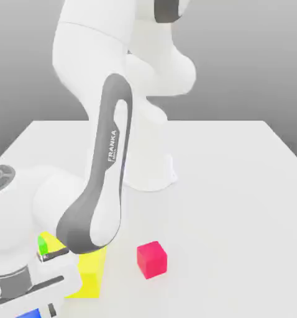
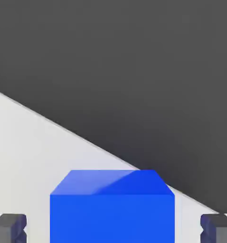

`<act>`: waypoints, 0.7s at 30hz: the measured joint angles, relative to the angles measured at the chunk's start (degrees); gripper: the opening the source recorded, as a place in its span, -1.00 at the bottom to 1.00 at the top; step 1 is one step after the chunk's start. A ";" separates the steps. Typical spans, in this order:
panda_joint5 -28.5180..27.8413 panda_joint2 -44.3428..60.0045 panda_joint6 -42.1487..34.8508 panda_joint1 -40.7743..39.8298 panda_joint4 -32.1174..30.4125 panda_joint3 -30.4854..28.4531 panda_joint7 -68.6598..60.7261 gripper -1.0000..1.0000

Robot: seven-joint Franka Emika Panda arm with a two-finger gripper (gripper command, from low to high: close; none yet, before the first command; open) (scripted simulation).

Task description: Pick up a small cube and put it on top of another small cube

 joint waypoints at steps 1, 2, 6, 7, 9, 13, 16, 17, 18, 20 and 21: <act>0.01 0.00 -0.05 0.00 0.00 0.00 -0.01 -1.00; 0.02 0.00 -0.09 0.00 0.00 0.00 -0.02 -1.00; -2.01 -3.48 -2.55 1.46 -0.95 -1.91 1.36 -1.00; -3.19 -5.55 -4.05 2.24 -1.52 -2.96 2.19 -1.00; -5.04 -8.25 -5.99 2.35 -0.04 -5.11 2.84 -1.00; -6.57 -14.06 -8.85 1.57 -3.23 -8.46 4.00 -1.00; -8.30 -18.85 -10.53 1.22 -6.97 -11.01 5.39 -1.00; -9.12 -20.52 -11.00 1.12 -8.27 -11.86 5.99 -1.00; -10.03 -22.24 -11.39 1.06 -9.60 -12.73 6.64 -1.00; -12.40 -25.83 -12.13 0.80 -12.27 -14.29 8.33 -1.00; -13.81 -27.71 -12.42 0.59 -13.63 -15.02 9.31 -1.00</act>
